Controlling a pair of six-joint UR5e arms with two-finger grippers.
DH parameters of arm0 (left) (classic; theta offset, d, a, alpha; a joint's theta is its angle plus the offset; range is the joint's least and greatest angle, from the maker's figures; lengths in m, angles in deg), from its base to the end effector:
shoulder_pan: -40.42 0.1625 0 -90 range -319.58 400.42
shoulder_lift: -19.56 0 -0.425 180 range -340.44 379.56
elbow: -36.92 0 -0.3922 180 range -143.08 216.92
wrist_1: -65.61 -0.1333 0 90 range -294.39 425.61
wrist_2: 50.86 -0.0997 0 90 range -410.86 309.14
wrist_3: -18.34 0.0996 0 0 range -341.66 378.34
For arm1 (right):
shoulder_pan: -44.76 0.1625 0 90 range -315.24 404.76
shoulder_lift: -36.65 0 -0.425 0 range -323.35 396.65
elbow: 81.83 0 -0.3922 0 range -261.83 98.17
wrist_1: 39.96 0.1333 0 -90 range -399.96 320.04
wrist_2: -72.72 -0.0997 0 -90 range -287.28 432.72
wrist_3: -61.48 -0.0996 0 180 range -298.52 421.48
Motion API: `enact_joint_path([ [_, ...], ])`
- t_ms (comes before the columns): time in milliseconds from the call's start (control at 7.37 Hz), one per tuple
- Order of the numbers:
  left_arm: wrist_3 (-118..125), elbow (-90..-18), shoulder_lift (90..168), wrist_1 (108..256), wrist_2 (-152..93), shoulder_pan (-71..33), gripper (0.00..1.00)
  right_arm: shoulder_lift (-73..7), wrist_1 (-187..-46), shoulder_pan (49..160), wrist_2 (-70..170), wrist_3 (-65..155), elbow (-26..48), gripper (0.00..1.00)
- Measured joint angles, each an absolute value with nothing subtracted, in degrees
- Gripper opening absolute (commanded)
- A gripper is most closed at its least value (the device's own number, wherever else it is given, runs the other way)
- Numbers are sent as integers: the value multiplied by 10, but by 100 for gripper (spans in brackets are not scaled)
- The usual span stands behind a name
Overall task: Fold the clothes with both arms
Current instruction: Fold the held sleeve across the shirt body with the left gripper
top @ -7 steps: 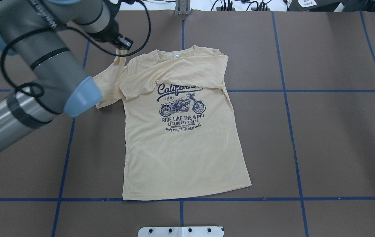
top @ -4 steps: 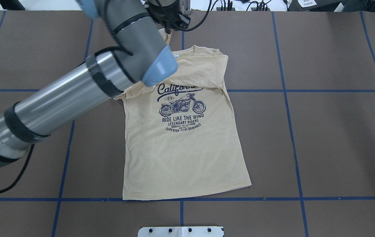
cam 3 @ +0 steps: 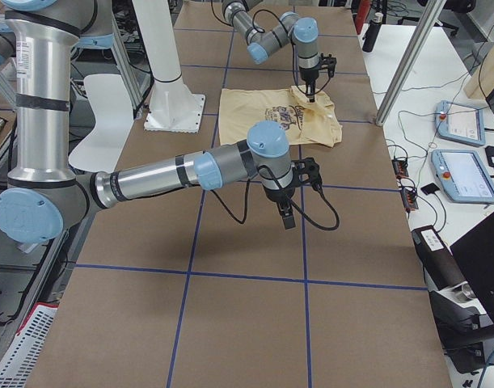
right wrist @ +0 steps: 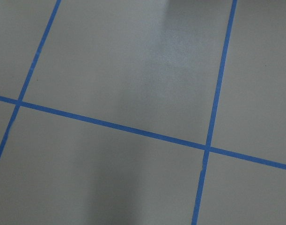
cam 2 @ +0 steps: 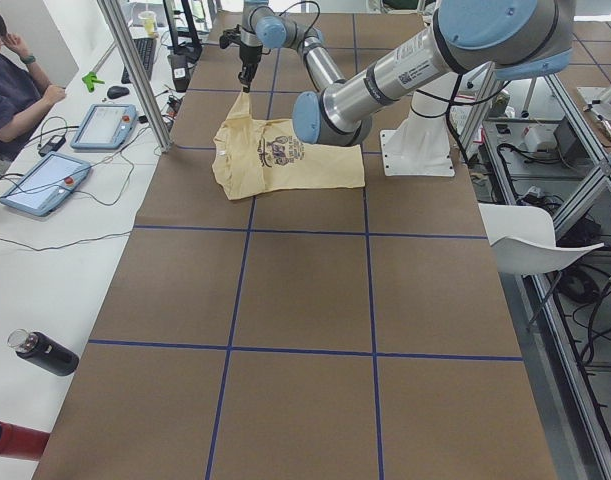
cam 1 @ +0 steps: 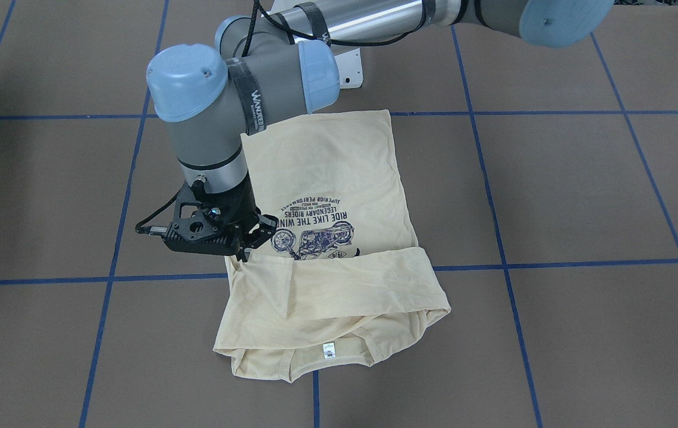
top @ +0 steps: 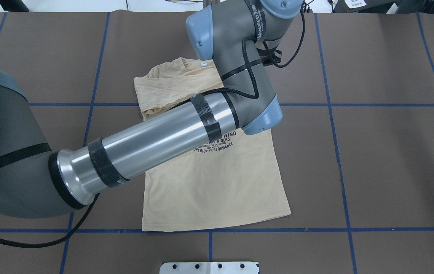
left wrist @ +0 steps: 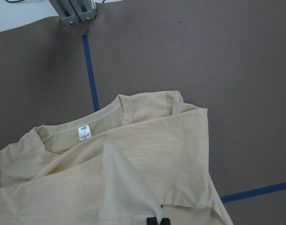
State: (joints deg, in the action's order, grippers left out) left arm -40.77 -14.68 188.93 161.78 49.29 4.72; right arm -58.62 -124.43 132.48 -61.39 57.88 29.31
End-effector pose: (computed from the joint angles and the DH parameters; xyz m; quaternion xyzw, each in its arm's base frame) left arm 0.6256 -0.5921 -0.0226 0.1509 0.3774 -0.0030 0.9137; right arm 0.0457 -0.4593 0.5087 0.1529 -0.3773 -0.0592 0.9115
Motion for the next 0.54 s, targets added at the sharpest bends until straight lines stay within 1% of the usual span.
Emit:
enact_joint_path([
  [271, -475, -125, 1894, 1697, 487, 58, 100, -587, -1244, 1325, -620, 578, 294, 100],
  [543, -436, -132, 1891, 1702, 488, 58, 100, -583, -1243, 1324, -623, 561, 298, 100],
])
